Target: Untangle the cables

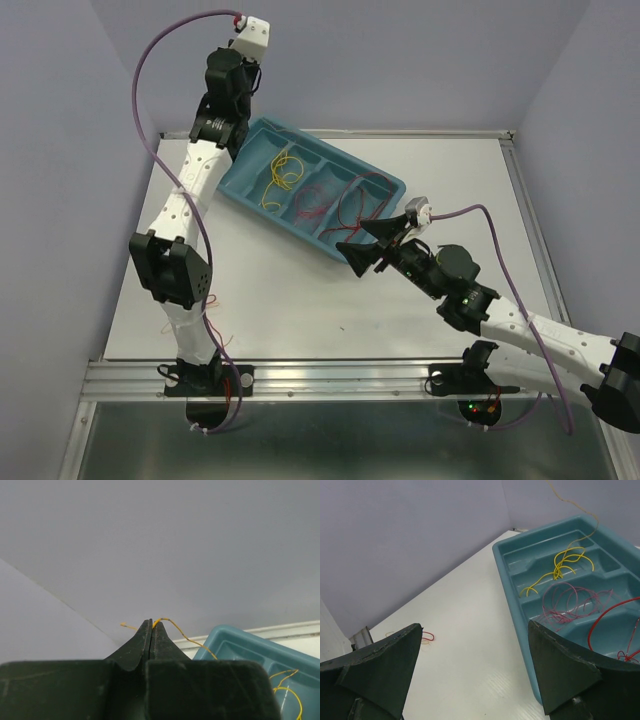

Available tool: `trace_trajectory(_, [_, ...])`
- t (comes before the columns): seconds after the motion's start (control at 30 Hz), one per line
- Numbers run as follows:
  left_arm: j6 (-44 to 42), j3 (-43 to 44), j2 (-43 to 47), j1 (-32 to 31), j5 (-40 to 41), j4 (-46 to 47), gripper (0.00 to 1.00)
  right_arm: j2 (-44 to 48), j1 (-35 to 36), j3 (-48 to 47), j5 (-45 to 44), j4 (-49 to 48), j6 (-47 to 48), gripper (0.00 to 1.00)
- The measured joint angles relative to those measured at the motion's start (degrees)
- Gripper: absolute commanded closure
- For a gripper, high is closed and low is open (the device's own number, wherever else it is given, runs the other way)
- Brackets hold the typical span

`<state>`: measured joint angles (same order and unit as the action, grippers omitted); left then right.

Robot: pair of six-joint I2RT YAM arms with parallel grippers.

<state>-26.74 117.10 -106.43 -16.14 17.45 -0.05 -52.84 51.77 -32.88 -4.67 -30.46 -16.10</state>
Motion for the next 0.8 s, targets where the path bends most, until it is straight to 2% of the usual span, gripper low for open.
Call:
trace_trajectory(0.33, [2.86, -16.92, 1.51, 0.0, -0.98, 1.97, 1.0, 0.59, 0.0, 0.0, 0.0, -0.02, -0.17, 0.09])
trace_trajectory(0.6, [3.85, -23.34, 1.62, -0.66, -1.05, 2.16, 1.0, 0.61, 0.0, 0.0, 0.0, 0.0, -0.17, 0.09])
trace_trajectory(0.8, [7.98, -24.06, 1.84, -1.77, -1.92, -2.16, 1.0, 0.35, 0.02, 0.0, -0.37, -0.07, -0.22, 0.09])
